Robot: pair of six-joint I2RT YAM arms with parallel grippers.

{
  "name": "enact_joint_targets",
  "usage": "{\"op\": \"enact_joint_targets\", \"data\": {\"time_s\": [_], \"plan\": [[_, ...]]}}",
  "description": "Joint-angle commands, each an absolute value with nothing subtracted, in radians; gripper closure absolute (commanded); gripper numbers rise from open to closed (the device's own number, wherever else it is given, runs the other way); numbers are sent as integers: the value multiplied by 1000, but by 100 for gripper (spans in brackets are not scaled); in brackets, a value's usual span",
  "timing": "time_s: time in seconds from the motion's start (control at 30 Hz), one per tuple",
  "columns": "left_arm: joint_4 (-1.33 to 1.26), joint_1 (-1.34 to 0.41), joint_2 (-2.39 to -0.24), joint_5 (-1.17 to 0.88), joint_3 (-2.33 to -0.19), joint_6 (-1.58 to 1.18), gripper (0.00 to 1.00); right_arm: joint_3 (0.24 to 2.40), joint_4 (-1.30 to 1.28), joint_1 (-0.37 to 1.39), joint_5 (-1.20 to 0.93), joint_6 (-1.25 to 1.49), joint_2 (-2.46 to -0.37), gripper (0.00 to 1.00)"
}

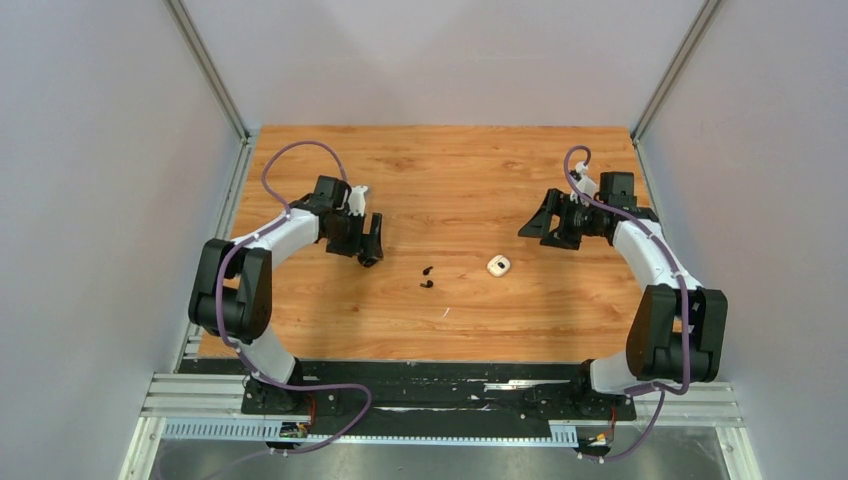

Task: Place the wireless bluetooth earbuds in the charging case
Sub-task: Rotate the charging case at the center of the board.

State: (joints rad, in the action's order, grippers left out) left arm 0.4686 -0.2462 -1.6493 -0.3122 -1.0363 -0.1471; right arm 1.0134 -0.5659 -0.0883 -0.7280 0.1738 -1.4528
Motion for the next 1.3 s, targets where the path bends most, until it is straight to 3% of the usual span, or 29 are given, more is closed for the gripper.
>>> {"op": "enact_joint_targets", "data": {"time_s": [0.0,0.47,0.93,1.1,1.27], "plan": [[409,-240,-1684,-334,-1071,-129,7,1043,-563,-69,-785,153,-1432,24],[372,-254,-1667,-479,-1006,-214,8,1027,-504,-68,-790,191,-1456,25],[428,-403,-1670,-510,-1054,-152,8,1047,-487,-67,-795,199,-1489,25],[602,-401,-1604,-588,-1111,-70,13,1059,-485,-66,-799,199,-1503,25],[581,-388,-1417,-666,-1157,121,13,1077,-477,-66,-808,195,-1511,25]]}}
